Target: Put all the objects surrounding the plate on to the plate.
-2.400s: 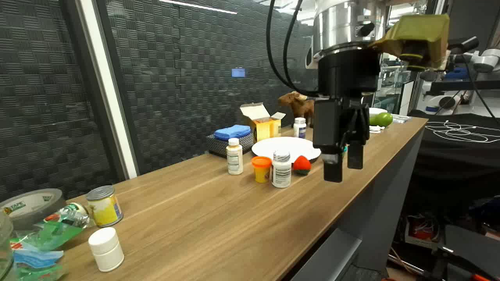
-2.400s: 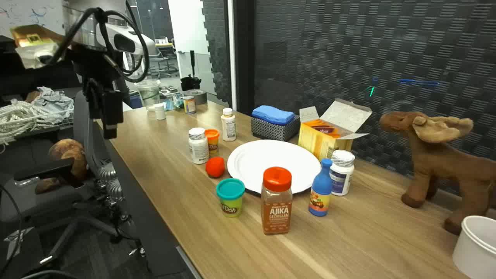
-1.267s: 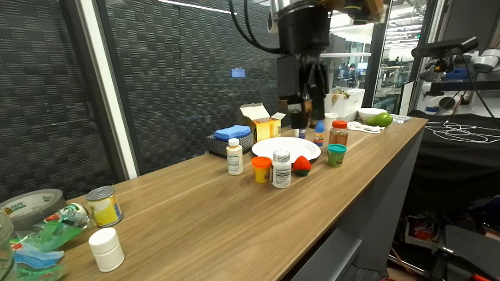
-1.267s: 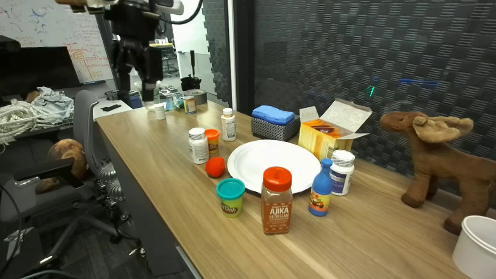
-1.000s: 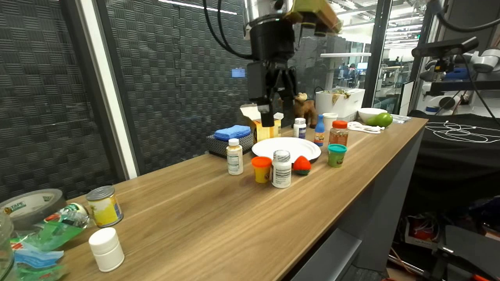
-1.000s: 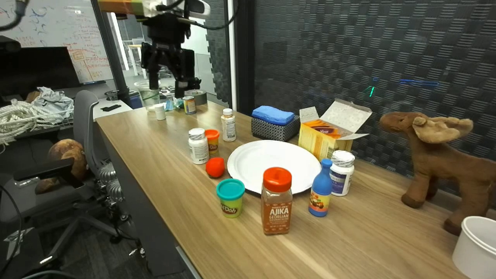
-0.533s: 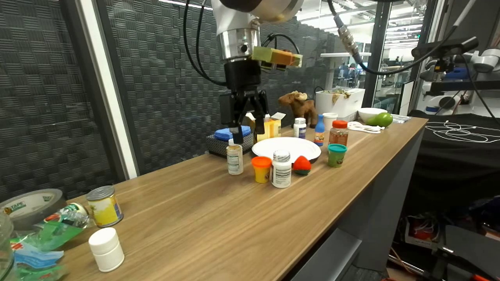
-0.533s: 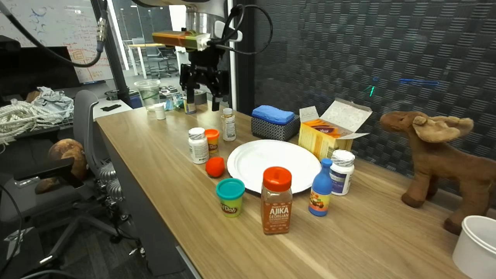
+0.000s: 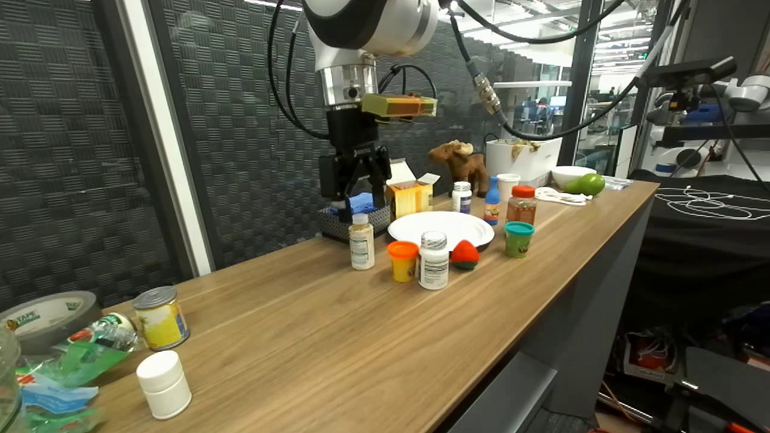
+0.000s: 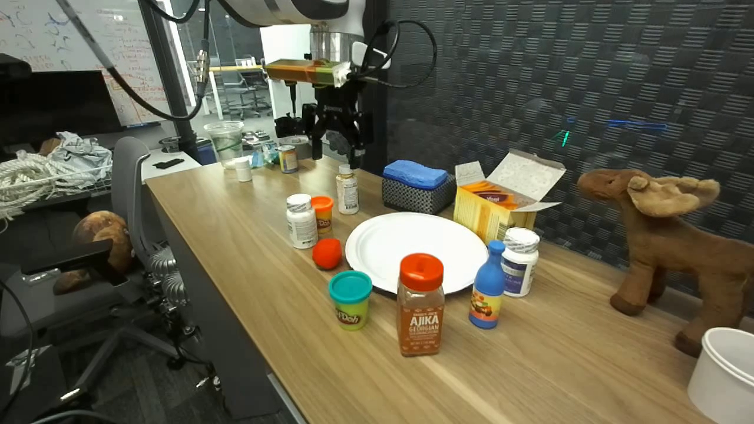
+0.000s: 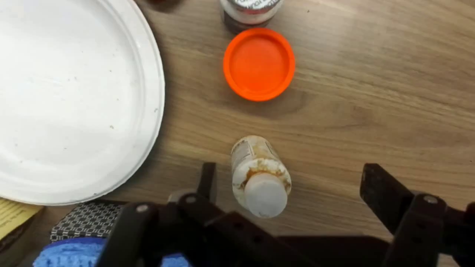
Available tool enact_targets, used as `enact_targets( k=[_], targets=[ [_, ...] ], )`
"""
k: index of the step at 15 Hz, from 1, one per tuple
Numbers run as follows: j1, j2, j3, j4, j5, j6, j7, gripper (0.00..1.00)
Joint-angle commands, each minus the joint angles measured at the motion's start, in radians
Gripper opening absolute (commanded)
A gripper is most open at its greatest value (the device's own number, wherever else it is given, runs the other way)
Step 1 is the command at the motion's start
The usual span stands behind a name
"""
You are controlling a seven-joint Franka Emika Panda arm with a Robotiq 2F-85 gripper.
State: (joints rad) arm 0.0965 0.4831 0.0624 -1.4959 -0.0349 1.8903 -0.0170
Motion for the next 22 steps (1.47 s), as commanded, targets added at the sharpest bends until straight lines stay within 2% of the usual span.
enact_targets(
  k=[1, 3, 6, 11, 12, 18, 22],
  targets=[
    [0.001, 0.053, -0.002, 0.092, -0.007, -0.021, -0.011, 0.73],
    [0.001, 0.066, -0.004, 0.106, -0.009, -0.024, -0.010, 0.70],
    [0.004, 0.077, -0.007, 0.117, -0.014, -0.024, -0.004, 0.44],
    [0.015, 0.060, -0.013, 0.099, -0.026, -0.016, 0.023, 0.08],
    [0.015, 0.054, -0.014, 0.094, -0.026, -0.013, 0.028, 0.11],
    [0.009, -0.084, -0.048, 0.004, -0.043, 0.041, 0.137, 0.08],
    [-0.022, -0.161, -0.079, -0.038, -0.030, 0.028, 0.196, 0.08]
  ],
)
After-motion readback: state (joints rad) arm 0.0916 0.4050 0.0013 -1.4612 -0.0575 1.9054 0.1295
